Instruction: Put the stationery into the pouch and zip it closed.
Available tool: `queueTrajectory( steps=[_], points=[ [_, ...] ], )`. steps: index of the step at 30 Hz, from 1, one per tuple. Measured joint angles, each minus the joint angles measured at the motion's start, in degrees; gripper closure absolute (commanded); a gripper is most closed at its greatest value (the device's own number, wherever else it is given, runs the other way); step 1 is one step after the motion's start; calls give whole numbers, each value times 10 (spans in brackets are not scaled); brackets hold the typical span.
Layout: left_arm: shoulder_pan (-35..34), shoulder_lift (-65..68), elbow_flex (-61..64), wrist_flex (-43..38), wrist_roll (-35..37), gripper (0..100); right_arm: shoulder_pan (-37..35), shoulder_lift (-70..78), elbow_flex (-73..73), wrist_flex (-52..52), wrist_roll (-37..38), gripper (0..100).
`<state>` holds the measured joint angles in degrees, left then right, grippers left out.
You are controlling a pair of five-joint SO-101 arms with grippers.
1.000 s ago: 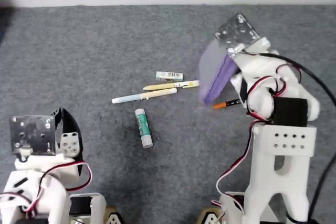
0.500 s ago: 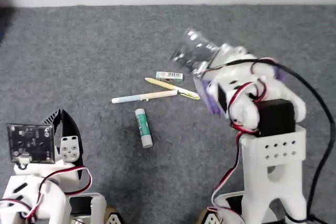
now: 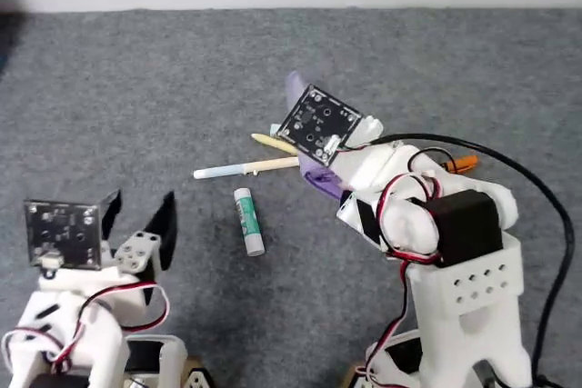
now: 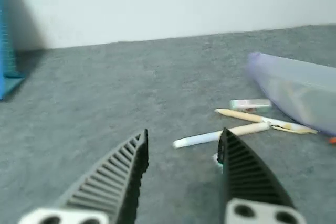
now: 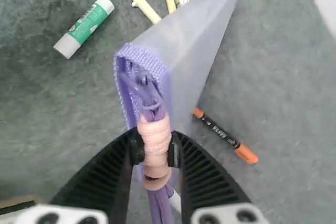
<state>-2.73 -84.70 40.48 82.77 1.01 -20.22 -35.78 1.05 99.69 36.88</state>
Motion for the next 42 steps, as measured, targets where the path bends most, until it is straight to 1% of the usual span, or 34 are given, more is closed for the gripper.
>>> queueTrajectory(
  steps=[5, 9, 13, 18, 20, 24, 29, 39, 42],
  points=[
    [85, 4, 21, -51, 57, 779, 0, 0, 0, 5, -10, 990],
    [141, 36, 22, -92, 99, 778, 0, 0, 0, 5, -10, 990],
    [192, 76, 22, -130, 112, 778, 0, 0, 0, 5, -10, 990],
    [265, 115, 22, -136, 113, 778, 0, 0, 0, 5, -11, 990],
    [283, 133, 22, -142, 113, 778, 0, 0, 0, 7, -11, 990],
    [303, 172, 22, -165, 113, 778, 0, 0, 0, 7, -11, 990],
    [303, 205, 23, -202, 113, 778, 0, -3, 0, 7, -11, 990],
    [307, 264, 23, -252, 113, 778, 0, -3, 0, 7, -11, 990],
    [307, 288, 23, -257, 115, 778, 1, -3, 0, 7, -11, 990]
  ],
)
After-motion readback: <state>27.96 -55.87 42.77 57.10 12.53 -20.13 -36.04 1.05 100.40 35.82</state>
